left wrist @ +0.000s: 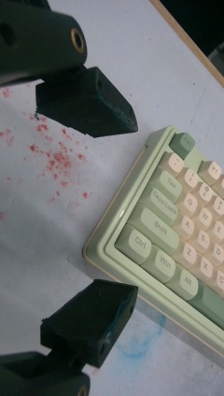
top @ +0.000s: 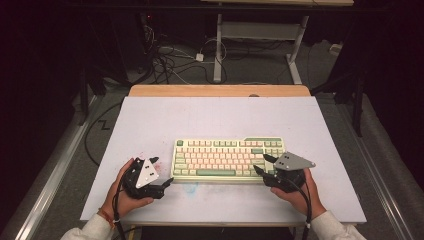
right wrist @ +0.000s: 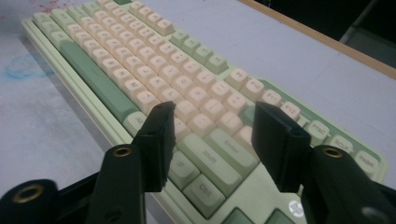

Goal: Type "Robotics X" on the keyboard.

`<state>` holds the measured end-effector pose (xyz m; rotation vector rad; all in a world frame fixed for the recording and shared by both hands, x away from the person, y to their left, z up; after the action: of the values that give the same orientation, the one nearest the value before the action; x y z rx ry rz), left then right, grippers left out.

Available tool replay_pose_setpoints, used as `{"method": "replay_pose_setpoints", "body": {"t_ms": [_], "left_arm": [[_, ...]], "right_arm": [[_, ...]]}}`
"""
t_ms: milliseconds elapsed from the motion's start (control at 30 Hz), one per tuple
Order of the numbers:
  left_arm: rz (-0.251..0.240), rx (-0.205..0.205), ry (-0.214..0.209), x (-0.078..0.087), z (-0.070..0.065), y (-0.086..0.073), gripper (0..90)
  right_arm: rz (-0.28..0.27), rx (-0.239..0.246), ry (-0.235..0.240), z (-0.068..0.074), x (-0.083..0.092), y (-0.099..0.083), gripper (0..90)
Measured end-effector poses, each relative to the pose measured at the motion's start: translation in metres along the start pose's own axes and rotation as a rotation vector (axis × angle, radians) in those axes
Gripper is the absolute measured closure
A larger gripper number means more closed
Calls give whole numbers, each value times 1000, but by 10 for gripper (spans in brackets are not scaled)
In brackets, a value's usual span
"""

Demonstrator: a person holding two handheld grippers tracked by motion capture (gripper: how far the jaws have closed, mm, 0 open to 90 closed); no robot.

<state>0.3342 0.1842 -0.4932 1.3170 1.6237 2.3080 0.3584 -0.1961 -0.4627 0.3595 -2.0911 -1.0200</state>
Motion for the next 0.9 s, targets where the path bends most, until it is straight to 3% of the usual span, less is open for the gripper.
{"method": "replay_pose_setpoints", "body": {"t_ms": [267, 500, 767, 900], "left_arm": [[15, 5, -8, -3, -2, -2, 188], [26, 3, -16, -2, -3, -3, 190], [37, 9, -17, -4, -2, -5, 192], [39, 11, -18, -4, -1, -6, 193]], "right_arm": [[8, 5, 11, -9, -14, 18, 690], [50, 27, 63, -15, -38, 33, 869], [105, 66, 121, -7, -69, 42, 899], [131, 62, 137, -4, -79, 41, 900]]}}
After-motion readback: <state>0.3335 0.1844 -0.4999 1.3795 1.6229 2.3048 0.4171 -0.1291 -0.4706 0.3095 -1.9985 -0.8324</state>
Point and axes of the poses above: each handheld gripper's, and its own axes: x roughly backward along the jaws, y roughly out of its top, z roughly to its left, the point moved 4 cm from there along -x, roughly forward along the jaws, and after that the axes turned 14 degrees about x, right-handed, at the moved point
